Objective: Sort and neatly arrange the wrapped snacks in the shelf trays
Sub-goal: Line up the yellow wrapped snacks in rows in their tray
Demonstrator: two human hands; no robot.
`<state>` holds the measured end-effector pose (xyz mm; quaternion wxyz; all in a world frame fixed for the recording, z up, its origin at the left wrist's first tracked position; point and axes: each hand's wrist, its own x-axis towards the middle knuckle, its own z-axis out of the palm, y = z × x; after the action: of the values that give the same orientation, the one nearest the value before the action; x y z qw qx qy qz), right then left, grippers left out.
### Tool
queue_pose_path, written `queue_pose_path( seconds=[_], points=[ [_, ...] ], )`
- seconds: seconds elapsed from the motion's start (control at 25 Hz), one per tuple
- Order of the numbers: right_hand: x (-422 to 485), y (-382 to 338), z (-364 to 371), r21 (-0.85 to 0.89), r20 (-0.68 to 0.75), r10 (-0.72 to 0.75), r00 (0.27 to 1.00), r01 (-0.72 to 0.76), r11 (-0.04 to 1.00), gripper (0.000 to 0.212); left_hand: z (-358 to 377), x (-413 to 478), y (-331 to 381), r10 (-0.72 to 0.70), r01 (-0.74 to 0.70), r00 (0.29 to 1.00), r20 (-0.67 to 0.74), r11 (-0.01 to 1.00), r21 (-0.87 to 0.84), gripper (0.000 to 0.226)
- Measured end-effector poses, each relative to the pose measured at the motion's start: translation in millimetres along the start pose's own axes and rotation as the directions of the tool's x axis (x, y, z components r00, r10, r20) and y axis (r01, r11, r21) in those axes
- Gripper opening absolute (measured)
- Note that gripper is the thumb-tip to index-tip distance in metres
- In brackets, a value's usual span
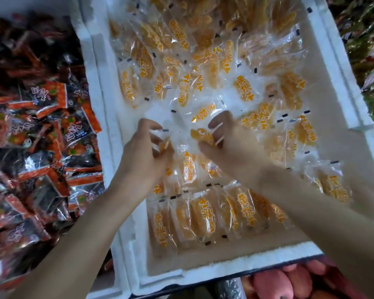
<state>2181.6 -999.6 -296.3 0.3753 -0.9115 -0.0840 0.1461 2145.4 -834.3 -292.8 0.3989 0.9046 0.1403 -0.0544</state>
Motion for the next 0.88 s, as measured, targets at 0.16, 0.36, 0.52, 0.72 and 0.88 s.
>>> queue_pose_path(
  seconds=[0.16, 0.36, 0.52, 0.72, 0.88],
  points=[
    [-16, -2, 45, 0.01, 0.079, -0.092, 0.993, 0.092, 0.996, 0.033, 5, -13, -20, 0.105, -0.126, 0.988, 0.111, 0.969, 0.213, 0.046],
    [-19, -7, 60, -0.028, 0.21, -0.158, 0.965, 0.167, 0.985, 0.052, 2, -22, -41, 0.343, -0.409, 0.905, 0.253, 0.534, 0.74, 0.072],
    [-16, -16, 60, -0.078, 0.216, -0.159, 0.963, 0.18, 0.981, 0.05, -2, -22, -46, 0.298, -0.388, 0.914, 0.274, 0.448, 0.805, 0.072],
    [18, -8, 32, -0.196, -0.067, -0.179, 0.982, 0.163, 0.967, 0.052, -2, -8, -30, 0.447, -0.443, 0.875, 0.185, 0.59, 0.674, 0.052],
    [62, 12, 10, -0.221, -0.056, 0.009, 0.998, -0.022, 0.975, 0.067, 25, 37, 0, 0.297, -0.305, 0.951, 0.086, 0.859, 0.411, 0.044]
  ],
)
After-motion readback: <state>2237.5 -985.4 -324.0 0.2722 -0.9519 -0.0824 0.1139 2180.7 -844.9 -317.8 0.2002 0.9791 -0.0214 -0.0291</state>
